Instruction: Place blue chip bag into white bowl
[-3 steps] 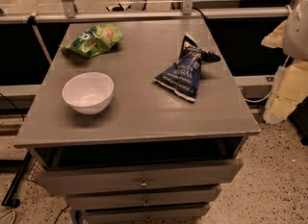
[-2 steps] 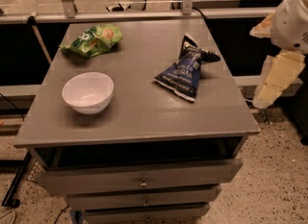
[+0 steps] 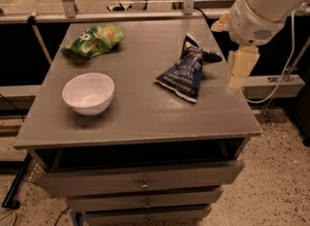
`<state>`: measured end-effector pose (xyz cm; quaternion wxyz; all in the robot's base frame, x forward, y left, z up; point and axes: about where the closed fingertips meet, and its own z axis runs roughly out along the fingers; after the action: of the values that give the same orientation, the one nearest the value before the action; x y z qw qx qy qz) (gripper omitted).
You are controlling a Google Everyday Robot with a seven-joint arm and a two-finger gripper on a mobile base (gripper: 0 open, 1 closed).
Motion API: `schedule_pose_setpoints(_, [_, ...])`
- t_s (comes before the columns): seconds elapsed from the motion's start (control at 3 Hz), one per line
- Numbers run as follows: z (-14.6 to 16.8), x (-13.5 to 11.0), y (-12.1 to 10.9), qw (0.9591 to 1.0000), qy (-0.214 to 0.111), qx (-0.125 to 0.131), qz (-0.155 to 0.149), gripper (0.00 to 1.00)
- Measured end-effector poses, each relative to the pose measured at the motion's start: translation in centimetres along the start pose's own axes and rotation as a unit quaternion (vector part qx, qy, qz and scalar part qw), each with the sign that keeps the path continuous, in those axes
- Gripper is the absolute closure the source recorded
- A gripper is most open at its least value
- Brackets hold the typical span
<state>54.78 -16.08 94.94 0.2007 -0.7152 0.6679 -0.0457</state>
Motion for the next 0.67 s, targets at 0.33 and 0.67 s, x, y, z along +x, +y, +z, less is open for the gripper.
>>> schedule_pose_setpoints(0.33, [0.0, 0.0, 0.0, 1.0000, 0.000, 0.000, 0.000, 0.00])
schedule_pose_setpoints(0.67, [1.5, -0.3, -0.6, 0.9998, 0.000, -0.001, -0.022, 0.00])
